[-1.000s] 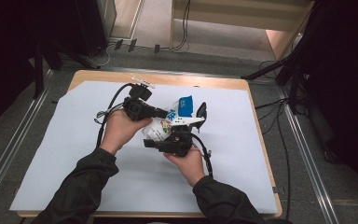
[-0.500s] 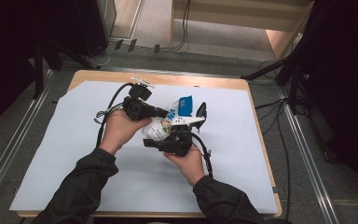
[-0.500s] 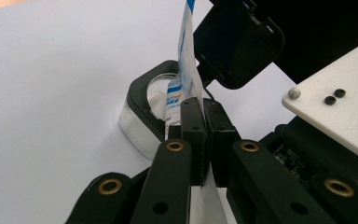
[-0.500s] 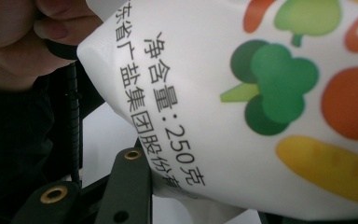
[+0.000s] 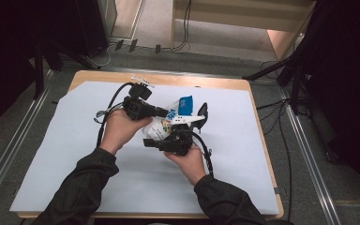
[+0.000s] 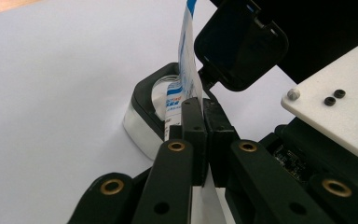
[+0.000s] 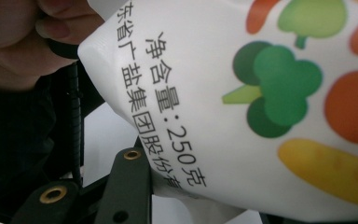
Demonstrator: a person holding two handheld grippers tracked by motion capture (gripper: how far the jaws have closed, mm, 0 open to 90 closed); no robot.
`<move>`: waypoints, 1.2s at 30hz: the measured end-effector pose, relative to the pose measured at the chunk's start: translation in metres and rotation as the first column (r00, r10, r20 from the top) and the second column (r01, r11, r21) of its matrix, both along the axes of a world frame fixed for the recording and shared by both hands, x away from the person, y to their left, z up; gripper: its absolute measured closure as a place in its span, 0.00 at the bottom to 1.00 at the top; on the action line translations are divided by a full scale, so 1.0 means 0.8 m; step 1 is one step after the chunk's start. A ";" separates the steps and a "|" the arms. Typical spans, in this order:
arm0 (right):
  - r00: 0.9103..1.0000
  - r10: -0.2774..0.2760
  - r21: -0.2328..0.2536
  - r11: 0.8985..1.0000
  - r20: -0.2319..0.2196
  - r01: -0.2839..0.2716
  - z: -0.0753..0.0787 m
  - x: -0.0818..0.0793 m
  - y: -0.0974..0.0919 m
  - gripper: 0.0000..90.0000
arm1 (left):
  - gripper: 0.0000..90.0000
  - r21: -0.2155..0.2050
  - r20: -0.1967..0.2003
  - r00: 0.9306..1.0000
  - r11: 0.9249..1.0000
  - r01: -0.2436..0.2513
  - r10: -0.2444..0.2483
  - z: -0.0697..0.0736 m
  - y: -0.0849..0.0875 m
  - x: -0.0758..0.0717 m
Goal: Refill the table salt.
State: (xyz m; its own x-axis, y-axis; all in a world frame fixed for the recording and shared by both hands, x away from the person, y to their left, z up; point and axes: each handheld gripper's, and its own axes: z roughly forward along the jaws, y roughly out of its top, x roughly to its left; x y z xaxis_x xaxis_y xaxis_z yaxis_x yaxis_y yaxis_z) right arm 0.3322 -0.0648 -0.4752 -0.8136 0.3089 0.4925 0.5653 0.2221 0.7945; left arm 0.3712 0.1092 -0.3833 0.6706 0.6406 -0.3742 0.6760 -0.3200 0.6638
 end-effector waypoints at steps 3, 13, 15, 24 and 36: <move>1.000 0.005 -0.014 1.000 0.010 -0.005 0.000 -0.001 0.001 0.74 | 1.00 0.009 -0.004 1.000 1.000 0.003 -0.003 0.000 -0.001 0.000; 1.000 -0.005 -0.031 1.000 0.022 0.005 0.001 -0.001 0.003 0.70 | 1.00 0.008 0.001 1.000 1.000 -0.015 0.015 0.000 -0.001 0.000; 1.000 -0.005 -0.035 0.999 0.022 0.005 0.000 -0.001 0.004 0.70 | 1.00 0.007 0.000 1.000 1.000 -0.017 0.017 0.001 -0.002 0.000; 1.000 -0.008 -0.030 1.000 0.015 0.009 0.002 0.000 0.001 0.74 | 1.00 0.007 -0.027 1.000 1.000 -0.014 0.015 0.003 -0.005 0.003; 1.000 0.010 0.036 0.999 -0.010 -0.010 0.001 0.002 -0.002 0.74 | 0.98 0.000 -0.019 1.000 1.000 -0.001 0.001 0.005 -0.003 0.002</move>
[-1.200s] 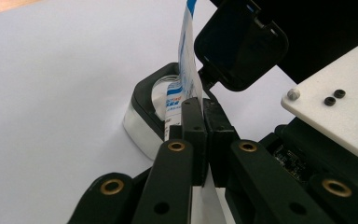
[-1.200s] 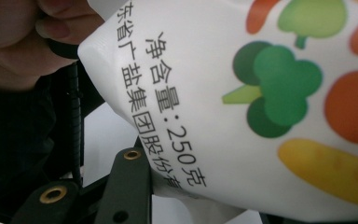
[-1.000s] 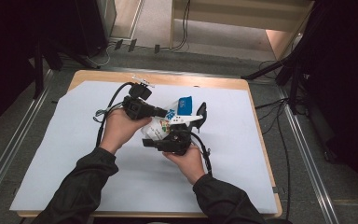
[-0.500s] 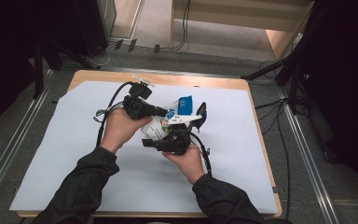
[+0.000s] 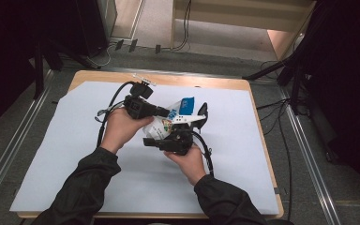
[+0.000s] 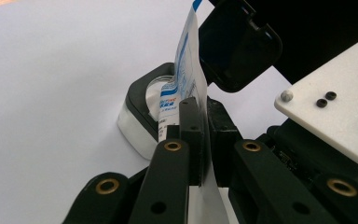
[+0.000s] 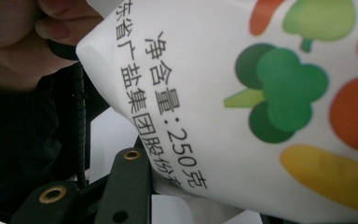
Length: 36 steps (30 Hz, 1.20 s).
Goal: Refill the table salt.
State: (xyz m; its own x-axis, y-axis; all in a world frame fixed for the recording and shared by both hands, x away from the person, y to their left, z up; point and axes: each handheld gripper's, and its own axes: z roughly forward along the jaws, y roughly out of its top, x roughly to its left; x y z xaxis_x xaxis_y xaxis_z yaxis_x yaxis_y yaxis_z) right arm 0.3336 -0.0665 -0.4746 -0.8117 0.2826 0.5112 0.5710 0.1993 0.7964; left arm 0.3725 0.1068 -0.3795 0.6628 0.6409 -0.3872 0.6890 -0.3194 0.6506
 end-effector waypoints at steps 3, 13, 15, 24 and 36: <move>1.000 0.001 -0.003 1.000 -0.002 -0.001 0.000 0.000 -0.001 0.74 | 0.98 0.005 0.003 1.000 1.000 0.003 -0.003 -0.001 0.000 0.000; 1.000 0.004 -0.014 1.000 0.004 -0.003 -0.003 0.002 -0.003 0.74 | 0.99 0.011 0.011 1.000 1.000 0.002 -0.003 -0.003 -0.003 -0.001; 1.000 -0.001 -0.028 1.000 0.012 0.001 -0.002 0.001 -0.002 0.74 | 1.00 0.016 0.018 1.000 1.000 0.001 -0.001 -0.003 -0.003 -0.002; 1.000 -0.005 -0.046 0.999 0.023 0.006 -0.002 -0.002 0.003 0.68 | 1.00 0.018 0.028 1.000 1.000 -0.012 0.011 -0.002 -0.003 -0.003; 1.000 -0.017 -0.017 1.000 0.005 0.017 -0.003 -0.002 -0.001 0.75 | 0.98 -0.002 0.025 1.000 1.000 0.003 -0.003 -0.002 -0.004 -0.004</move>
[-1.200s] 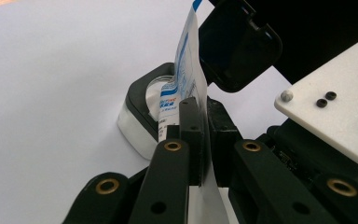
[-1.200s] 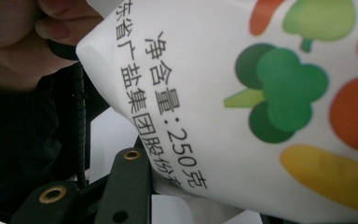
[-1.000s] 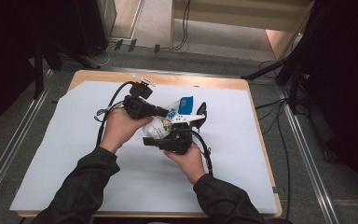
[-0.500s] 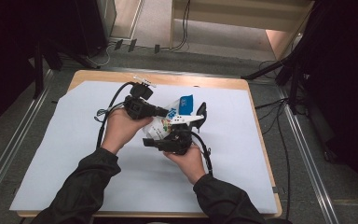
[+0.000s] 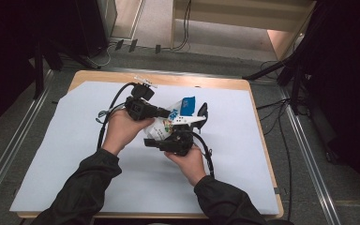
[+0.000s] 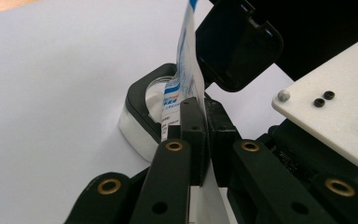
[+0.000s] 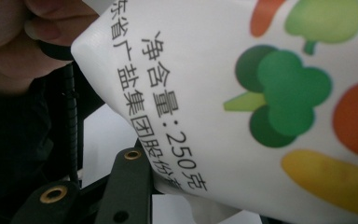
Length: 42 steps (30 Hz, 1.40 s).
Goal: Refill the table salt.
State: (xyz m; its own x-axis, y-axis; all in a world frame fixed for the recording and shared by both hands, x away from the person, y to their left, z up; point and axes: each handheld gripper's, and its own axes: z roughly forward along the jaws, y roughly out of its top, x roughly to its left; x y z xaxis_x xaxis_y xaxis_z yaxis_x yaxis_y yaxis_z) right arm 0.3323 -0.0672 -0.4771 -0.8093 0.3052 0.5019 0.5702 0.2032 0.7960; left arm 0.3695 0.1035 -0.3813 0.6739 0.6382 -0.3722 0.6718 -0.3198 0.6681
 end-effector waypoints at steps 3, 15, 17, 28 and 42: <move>1.000 0.002 0.015 1.000 -0.004 -0.002 0.000 0.000 -0.001 0.75 | 0.96 -0.011 -0.005 1.000 1.000 0.005 -0.005 0.000 0.000 0.000; 1.000 0.005 0.022 1.000 -0.023 -0.004 -0.002 0.004 -0.004 0.75 | 0.97 0.014 0.004 1.000 1.000 -0.001 0.000 -0.001 -0.003 -0.001; 1.000 0.004 0.025 1.000 -0.031 -0.003 -0.002 0.005 -0.004 0.75 | 0.97 0.015 0.005 1.000 1.000 -0.002 0.002 -0.001 -0.003 -0.002; 1.000 -0.014 -0.012 1.000 0.000 0.014 -0.001 0.003 -0.003 0.74 | 1.00 0.028 0.017 1.000 1.000 -0.004 0.004 -0.001 -0.005 -0.003; 0.999 -0.035 -0.040 0.999 0.021 0.036 -0.001 -0.002 0.000 0.73 | 1.00 0.025 0.013 1.000 1.000 -0.012 0.011 -0.001 -0.003 -0.002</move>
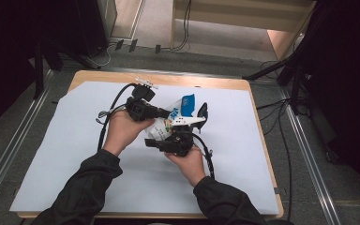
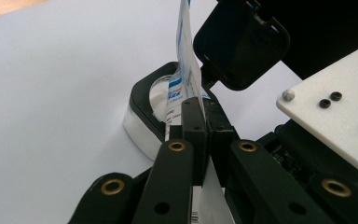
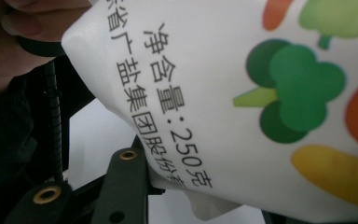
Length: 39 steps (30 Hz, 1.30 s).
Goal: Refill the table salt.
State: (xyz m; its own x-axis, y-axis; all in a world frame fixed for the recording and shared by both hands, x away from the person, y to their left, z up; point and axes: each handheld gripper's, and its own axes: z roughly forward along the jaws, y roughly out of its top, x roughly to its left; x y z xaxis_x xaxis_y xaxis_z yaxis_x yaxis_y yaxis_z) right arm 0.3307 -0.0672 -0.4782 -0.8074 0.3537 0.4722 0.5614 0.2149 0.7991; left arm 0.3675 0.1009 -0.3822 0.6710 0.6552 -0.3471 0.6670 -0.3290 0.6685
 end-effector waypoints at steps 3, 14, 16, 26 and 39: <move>1.000 0.002 0.005 1.000 -0.007 -0.002 0.000 0.001 -0.001 0.74 | 1.00 -0.005 0.002 1.000 1.000 0.001 -0.001 0.000 -0.001 0.000; 0.999 0.011 0.061 0.998 -0.036 -0.008 0.001 0.004 -0.005 0.75 | 0.97 -0.034 -0.001 1.000 0.999 -0.004 0.004 0.002 0.001 0.000; 0.999 0.014 0.063 0.998 -0.039 -0.012 0.001 0.004 -0.005 0.75 | 0.97 -0.034 -0.002 1.000 0.999 -0.002 0.002 0.002 0.002 0.000; 0.999 0.015 0.055 0.998 -0.039 -0.013 0.001 0.004 -0.006 0.75 | 0.97 -0.009 -0.010 1.000 1.000 0.009 -0.009 0.002 0.000 0.000; 0.999 0.002 0.043 0.999 -0.034 -0.001 0.000 0.002 -0.002 0.74 | 1.00 0.018 0.007 1.000 1.000 0.000 0.000 0.004 -0.001 -0.002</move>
